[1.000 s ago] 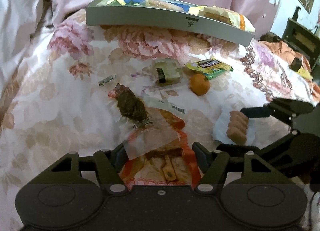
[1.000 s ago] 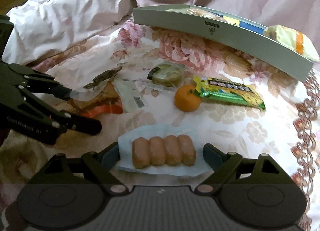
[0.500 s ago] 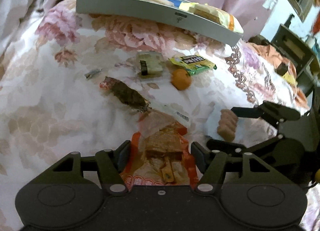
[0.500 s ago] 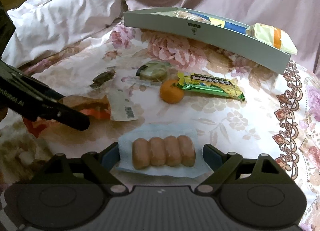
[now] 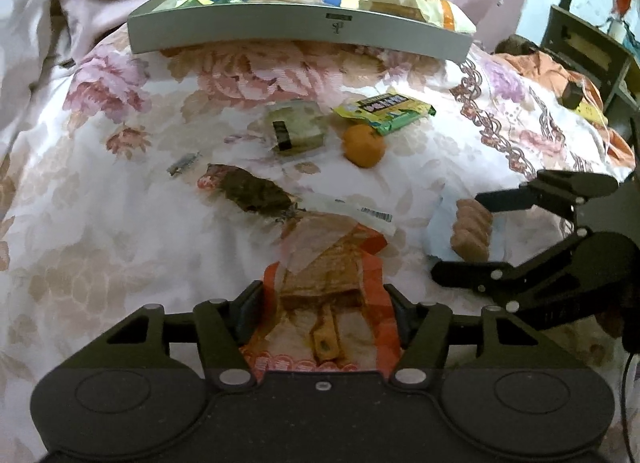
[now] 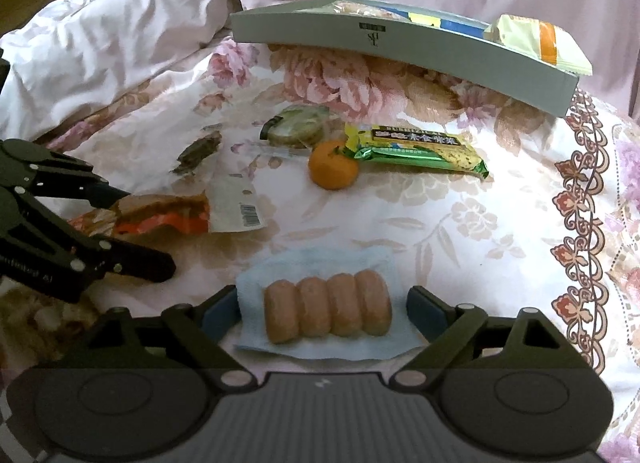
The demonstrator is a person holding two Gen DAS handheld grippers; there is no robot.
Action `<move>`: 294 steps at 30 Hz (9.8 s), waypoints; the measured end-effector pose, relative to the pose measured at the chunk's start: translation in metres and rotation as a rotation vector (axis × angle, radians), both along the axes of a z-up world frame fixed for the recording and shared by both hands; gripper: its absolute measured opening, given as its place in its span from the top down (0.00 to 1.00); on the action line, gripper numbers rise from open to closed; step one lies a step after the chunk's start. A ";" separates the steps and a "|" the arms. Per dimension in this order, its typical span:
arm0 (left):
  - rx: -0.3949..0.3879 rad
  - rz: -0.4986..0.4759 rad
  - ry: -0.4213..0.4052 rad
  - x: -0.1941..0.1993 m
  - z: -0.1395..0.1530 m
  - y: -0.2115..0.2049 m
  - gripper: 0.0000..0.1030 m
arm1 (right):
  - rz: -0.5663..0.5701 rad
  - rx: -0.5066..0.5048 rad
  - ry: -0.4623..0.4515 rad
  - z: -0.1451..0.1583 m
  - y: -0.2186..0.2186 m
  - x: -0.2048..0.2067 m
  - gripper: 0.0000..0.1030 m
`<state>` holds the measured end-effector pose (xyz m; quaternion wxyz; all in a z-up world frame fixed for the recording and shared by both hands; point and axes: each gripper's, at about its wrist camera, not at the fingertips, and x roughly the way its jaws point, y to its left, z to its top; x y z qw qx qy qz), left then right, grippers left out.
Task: Organize snacks
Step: 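Lift and carry the orange bag and sausage pack over the grey tray, then lower both snacks into the grey tray and open both tools, then withdraw both tools from the tray toward the remaining snacks, then grasp the mandarin orange with the right tool while the left tool grasps the dark brown wrapped snack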
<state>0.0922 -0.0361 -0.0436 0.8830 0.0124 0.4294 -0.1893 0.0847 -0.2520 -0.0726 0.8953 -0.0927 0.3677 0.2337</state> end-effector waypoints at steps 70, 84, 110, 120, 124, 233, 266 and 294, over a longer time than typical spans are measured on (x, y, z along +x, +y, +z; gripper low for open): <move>-0.310 0.274 -0.337 0.085 0.110 0.018 0.39 | 0.081 0.009 -0.410 0.108 -0.013 0.036 0.16; -0.325 0.418 -0.379 0.186 0.106 0.011 0.39 | 0.035 0.049 -0.469 0.138 0.001 0.132 0.15; -0.234 0.460 -0.331 0.217 0.079 0.015 0.38 | 0.006 0.059 -0.373 0.110 0.009 0.174 0.15; -0.229 0.457 -0.325 0.220 0.077 0.013 0.36 | -0.008 0.063 -0.357 0.107 0.009 0.178 0.15; -0.230 0.462 -0.321 0.220 0.076 0.013 0.30 | -0.012 0.059 -0.353 0.106 0.010 0.179 0.12; -0.026 0.266 -0.267 0.004 0.008 0.032 0.01 | -0.112 -0.004 -0.106 0.016 -0.015 0.029 0.00; -0.295 0.271 -0.112 0.056 -0.003 0.054 0.02 | 0.016 0.088 -0.050 0.012 0.034 0.091 0.55; -0.119 0.260 -0.111 0.057 0.000 0.041 0.06 | 0.170 0.096 -0.023 0.016 0.051 0.032 0.62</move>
